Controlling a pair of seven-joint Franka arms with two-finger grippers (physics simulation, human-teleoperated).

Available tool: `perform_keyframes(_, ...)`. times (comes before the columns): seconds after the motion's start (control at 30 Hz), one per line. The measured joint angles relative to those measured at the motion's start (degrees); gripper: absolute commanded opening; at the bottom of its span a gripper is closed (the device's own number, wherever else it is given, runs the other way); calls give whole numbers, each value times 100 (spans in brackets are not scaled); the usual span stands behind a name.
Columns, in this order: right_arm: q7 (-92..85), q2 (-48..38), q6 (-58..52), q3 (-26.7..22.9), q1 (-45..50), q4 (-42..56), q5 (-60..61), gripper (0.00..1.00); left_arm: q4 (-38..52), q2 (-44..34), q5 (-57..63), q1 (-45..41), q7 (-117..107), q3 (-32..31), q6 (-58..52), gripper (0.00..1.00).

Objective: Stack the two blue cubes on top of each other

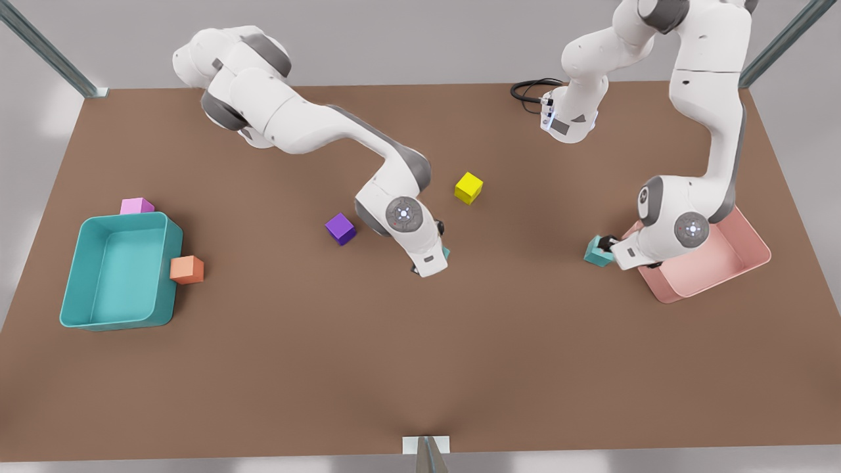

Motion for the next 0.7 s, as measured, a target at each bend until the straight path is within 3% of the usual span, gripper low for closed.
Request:
perform_keyframes(0.2, 364, 743, 619, -226, 75, 162, -368, 42, -383, -80, -3, -5, 77, -52, 320, 99)
perform_keyframes(0.27, 495, 791, 738, -242, 82, 164, -482, 100, -578, -147, -3, 16, 67, -169, 436, 99)
perform_keyframes(0.47, 874, 688, 906, -197, 42, 155, -654, 100, -729, -163, 49, 117, 15, -274, 734, 99)
perform_keyframes(0.53, 974, -6, 620, 177, -130, 130, -650, 100, -761, -143, 77, 134, 2, -271, 837, 99)
perform_keyframes(0.6, 1080, -1452, -281, 512, -597, 140, -454, 100, -903, -106, 121, 163, -8, -267, 977, 99)
perform_keyframes(0.63, 1136, -2298, -949, 332, -1052, 150, -305, 100, -954, -99, 136, 190, -13, -264, 1042, 99)
perform_keyframes(0.7, 1119, -3306, -2163, -1653, -1868, -90, 112, 100, -993, -52, 185, 255, -21, -261, 1144, 99)
